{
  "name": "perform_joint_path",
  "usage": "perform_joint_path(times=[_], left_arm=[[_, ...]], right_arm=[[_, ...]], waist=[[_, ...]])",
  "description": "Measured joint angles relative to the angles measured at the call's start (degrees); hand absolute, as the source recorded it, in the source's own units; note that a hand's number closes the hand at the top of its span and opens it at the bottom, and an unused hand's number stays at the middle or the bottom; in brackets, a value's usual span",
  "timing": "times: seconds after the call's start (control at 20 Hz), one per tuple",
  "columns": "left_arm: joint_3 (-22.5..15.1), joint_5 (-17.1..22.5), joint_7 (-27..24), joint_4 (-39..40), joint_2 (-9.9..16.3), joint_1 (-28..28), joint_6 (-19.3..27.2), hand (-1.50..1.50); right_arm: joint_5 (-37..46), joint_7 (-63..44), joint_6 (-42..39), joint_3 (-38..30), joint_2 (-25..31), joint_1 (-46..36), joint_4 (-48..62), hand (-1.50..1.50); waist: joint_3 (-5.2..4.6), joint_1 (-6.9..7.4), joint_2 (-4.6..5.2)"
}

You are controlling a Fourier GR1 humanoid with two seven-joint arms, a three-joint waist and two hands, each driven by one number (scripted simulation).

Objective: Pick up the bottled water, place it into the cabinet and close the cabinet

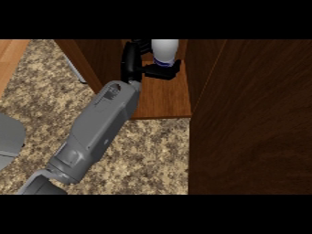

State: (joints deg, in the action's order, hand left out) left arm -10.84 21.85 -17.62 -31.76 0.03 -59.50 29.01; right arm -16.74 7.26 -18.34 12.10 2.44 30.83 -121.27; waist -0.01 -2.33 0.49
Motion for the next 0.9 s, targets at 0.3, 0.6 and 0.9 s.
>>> perform_joint_path(times=[0.3, 0.6, 0.9], left_arm=[[1.53, -1.12, -4.24, 9.98, 0.65, -4.08, 0.12, 1.50], [2.30, -3.54, -8.16, 17.60, 0.90, -5.64, 3.27, 1.50], [2.08, -5.80, -9.59, 23.18, 1.59, -6.48, 7.80, 1.50]], right_arm=[[1.07, 0.68, -0.28, 1.24, -0.03, 0.47, 0.36, -1.50], [0.79, 1.45, -1.03, 0.51, 0.62, 0.14, 1.72, -1.50], [1.60, 3.11, -1.78, 1.10, 0.59, 0.19, 3.20, -1.50]], waist=[[0.01, -0.67, 0.28], [0.01, -0.92, 0.51], [0.08, -1.53, 0.70]])
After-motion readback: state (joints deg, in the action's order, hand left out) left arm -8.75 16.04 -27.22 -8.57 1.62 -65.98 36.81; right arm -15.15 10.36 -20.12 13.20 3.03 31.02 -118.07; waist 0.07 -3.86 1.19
